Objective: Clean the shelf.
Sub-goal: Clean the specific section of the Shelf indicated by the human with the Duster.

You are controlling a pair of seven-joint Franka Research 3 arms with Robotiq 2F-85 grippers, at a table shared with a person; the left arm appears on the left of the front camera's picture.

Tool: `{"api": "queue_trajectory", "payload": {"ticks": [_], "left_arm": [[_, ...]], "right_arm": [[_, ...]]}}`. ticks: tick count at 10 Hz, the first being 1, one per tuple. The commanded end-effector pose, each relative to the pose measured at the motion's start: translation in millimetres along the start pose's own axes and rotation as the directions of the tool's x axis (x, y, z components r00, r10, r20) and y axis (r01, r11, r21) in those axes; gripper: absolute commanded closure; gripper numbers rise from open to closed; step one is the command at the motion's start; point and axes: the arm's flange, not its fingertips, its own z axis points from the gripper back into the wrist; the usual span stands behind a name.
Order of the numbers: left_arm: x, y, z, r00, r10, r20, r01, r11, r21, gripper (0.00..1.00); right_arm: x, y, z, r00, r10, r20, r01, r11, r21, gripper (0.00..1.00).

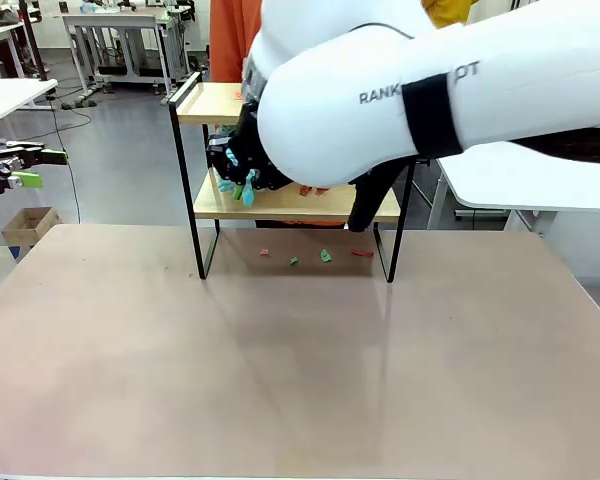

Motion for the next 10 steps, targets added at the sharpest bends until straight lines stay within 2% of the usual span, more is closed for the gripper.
{"api": "queue_trajectory", "payload": {"ticks": [1, 4, 7, 8, 10], "left_arm": [[3, -2, -3, 1.000, -0.002, -0.006, 0.002, 1.000, -0.001, 0.00], [3, -2, -3, 1.000, -0.002, -0.006, 0.002, 1.000, -0.001, 0.00], [3, -2, -3, 1.000, -0.002, -0.006, 0.002, 1.000, -0.001, 0.00], [3, -2, -3, 1.000, -0.002, -0.006, 0.002, 1.000, -0.001, 0.00], [3, -2, -3, 1.000, -0.002, -0.006, 0.002, 1.000, -0.001, 0.00]], "right_arm": [[9, 31, -8, 0.999, -0.020, 0.034, 0.021, 1.000, -0.022, 0.87], [5, 43, -31, 1.000, -0.017, -0.007, 0.016, 0.999, -0.050, 0.87], [-3, 44, -53, 0.996, -0.023, -0.087, 0.015, 0.995, -0.094, 0.87], [-2, 45, -54, 0.995, -0.037, -0.097, 0.029, 0.996, -0.085, 0.87], [-6, 32, -51, 0.996, 0.011, -0.087, -0.016, 0.998, -0.056, 0.87]]}}
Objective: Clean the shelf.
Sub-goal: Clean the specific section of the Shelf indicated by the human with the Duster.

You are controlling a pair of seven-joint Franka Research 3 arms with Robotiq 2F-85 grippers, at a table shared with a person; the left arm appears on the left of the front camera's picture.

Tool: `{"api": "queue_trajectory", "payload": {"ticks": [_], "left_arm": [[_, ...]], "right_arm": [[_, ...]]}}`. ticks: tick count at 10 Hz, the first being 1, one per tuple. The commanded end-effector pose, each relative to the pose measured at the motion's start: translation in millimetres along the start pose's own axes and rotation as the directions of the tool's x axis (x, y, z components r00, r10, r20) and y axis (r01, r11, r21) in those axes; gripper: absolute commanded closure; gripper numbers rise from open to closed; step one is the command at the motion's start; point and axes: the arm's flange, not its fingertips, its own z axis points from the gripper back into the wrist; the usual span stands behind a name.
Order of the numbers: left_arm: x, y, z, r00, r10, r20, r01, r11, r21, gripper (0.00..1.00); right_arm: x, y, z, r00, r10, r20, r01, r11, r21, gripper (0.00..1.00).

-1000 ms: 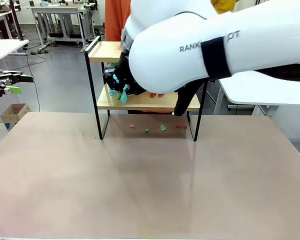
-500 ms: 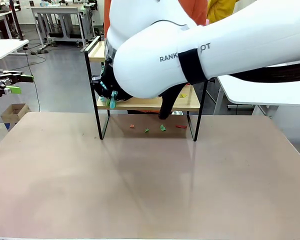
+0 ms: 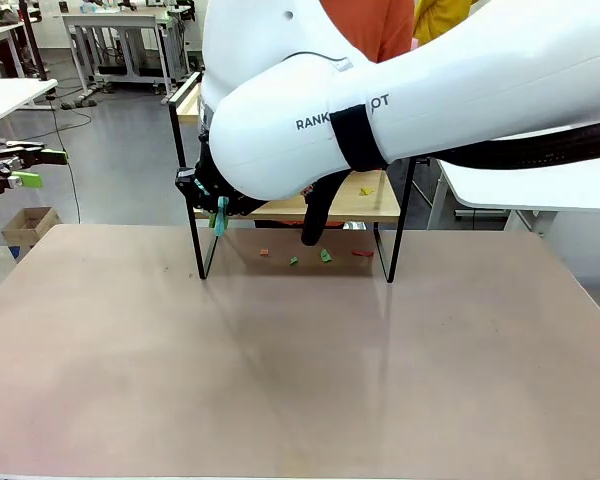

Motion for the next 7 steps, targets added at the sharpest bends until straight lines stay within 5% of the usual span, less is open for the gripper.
{"api": "queue_trajectory", "payload": {"ticks": [1, 3, 7], "left_arm": [[3, -2, -3, 1.000, -0.002, -0.006, 0.002, 1.000, -0.001, 0.00], [3, -2, -3, 1.000, -0.002, -0.006, 0.002, 1.000, -0.001, 0.00], [3, -2, -3, 1.000, -0.002, -0.006, 0.002, 1.000, -0.001, 0.00]], "right_arm": [[-3, -2, 4, 1.000, 0.004, 0.010, -0.004, 1.000, 0.010, 0.87], [0, 0, 1, 1.000, 0.000, 0.002, 0.000, 1.000, 0.001, 0.87], [-6, -55, 4, 0.994, -0.104, 0.037, 0.106, 0.993, -0.045, 0.87]]}}
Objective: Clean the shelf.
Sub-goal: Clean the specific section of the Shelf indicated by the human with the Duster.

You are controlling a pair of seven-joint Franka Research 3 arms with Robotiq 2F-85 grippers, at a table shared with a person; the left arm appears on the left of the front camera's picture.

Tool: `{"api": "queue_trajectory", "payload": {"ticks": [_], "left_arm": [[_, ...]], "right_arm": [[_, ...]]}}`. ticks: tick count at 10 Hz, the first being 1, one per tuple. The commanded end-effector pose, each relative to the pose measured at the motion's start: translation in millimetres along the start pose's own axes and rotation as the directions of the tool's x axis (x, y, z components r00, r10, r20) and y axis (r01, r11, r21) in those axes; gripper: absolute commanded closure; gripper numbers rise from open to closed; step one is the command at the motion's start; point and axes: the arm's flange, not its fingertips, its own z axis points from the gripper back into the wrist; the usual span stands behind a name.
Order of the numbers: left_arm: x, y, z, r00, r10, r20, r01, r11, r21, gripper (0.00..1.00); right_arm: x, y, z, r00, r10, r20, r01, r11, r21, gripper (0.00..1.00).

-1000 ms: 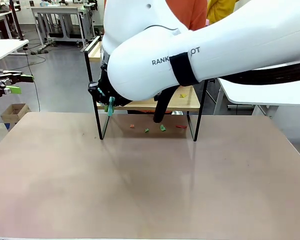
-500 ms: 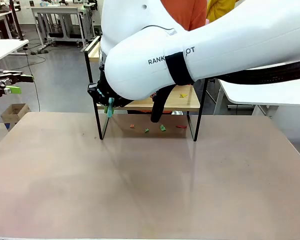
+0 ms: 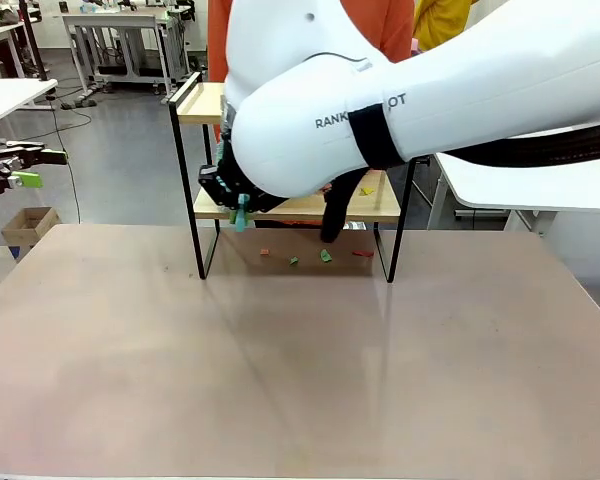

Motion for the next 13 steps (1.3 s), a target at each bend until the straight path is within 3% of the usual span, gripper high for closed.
{"api": "queue_trajectory", "payload": {"ticks": [1, 9, 11, 13], "left_arm": [[3, -2, -3, 1.000, -0.002, -0.006, 0.002, 1.000, -0.001, 0.00], [3, -2, -3, 1.000, -0.002, -0.006, 0.002, 1.000, -0.001, 0.00], [3, -2, -3, 1.000, -0.002, -0.006, 0.002, 1.000, -0.001, 0.00], [3, -2, -3, 1.000, -0.002, -0.006, 0.002, 1.000, -0.001, 0.00]], "right_arm": [[-16, -33, 4, 0.997, -0.067, 0.025, 0.068, 0.997, -0.025, 0.87], [-9, -194, 35, 0.976, -0.216, 0.030, 0.216, 0.943, -0.254, 0.87], [-12, -210, 54, 0.982, -0.174, 0.069, 0.186, 0.946, -0.265, 0.87], [-5, -193, 35, 0.975, -0.215, 0.057, 0.223, 0.938, -0.264, 0.87]]}}
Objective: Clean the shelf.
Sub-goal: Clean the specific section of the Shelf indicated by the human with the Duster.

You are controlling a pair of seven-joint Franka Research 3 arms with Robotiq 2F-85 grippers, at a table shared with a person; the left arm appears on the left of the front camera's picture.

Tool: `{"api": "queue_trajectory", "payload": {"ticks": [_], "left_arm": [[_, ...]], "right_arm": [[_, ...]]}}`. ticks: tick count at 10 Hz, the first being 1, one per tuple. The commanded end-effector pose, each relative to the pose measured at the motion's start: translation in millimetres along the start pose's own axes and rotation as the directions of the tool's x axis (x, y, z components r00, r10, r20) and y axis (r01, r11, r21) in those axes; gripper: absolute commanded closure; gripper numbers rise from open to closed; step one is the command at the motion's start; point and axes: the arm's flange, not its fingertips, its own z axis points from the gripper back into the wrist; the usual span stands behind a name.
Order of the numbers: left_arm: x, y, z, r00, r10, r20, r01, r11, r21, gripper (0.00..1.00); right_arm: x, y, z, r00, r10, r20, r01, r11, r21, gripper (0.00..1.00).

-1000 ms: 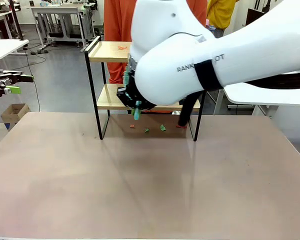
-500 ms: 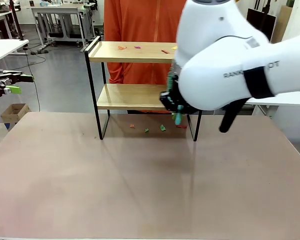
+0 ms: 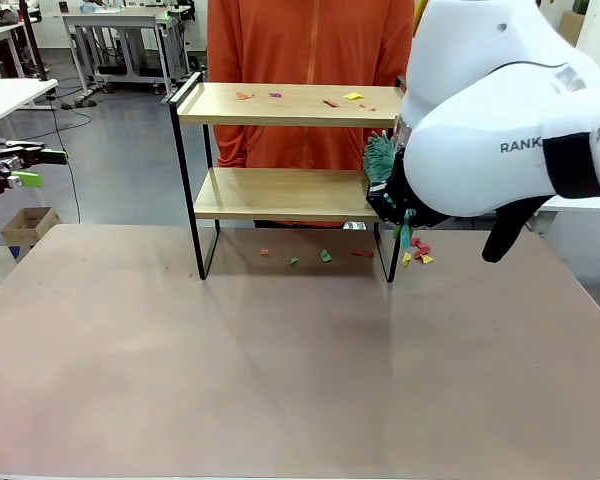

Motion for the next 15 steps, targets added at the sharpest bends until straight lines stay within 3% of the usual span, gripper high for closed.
{"api": "queue_trajectory", "payload": {"ticks": [1, 3, 5, 8, 11, 12, 13, 15], "left_arm": [[3, -2, -3, 1.000, -0.001, -0.006, 0.001, 1.000, -0.001, 0.00], [3, -2, -3, 1.000, -0.001, -0.006, 0.001, 1.000, -0.001, 0.00], [3, -2, -3, 1.000, -0.001, -0.006, 0.001, 1.000, -0.001, 0.00], [3, -2, -3, 1.000, -0.001, -0.006, 0.001, 1.000, -0.001, 0.00], [3, -2, -3, 1.000, -0.001, -0.006, 0.001, 1.000, -0.001, 0.00], [3, -2, -3, 1.000, -0.001, -0.006, 0.001, 1.000, -0.001, 0.00], [3, -2, -3, 1.000, -0.001, -0.006, 0.001, 1.000, -0.001, 0.00], [3, -2, -3, 1.000, -0.001, -0.006, 0.001, 1.000, -0.001, 0.00]], "right_arm": [[3, 2, -6, 0.999, -0.038, -0.017, 0.038, 0.999, -0.004, 0.87], [-1, 2, -3, 1.000, 0.001, -0.004, -0.001, 1.000, -0.002, 0.87], [-13, 2, 19, 0.991, 0.097, 0.091, -0.105, 0.990, 0.096, 0.87], [-14, -10, 33, 0.965, 0.242, 0.098, -0.257, 0.946, 0.196, 0.87], [-9, -38, 51, 0.888, 0.444, 0.121, -0.455, 0.806, 0.378, 0.87], [-9, -47, 54, 0.839, 0.531, 0.123, -0.529, 0.740, 0.415, 0.87], [-8, -55, 53, 0.798, 0.600, 0.061, -0.563, 0.704, 0.434, 0.87], [-7, -74, 48, 0.662, 0.749, -0.002, -0.654, 0.580, 0.486, 0.87]]}}
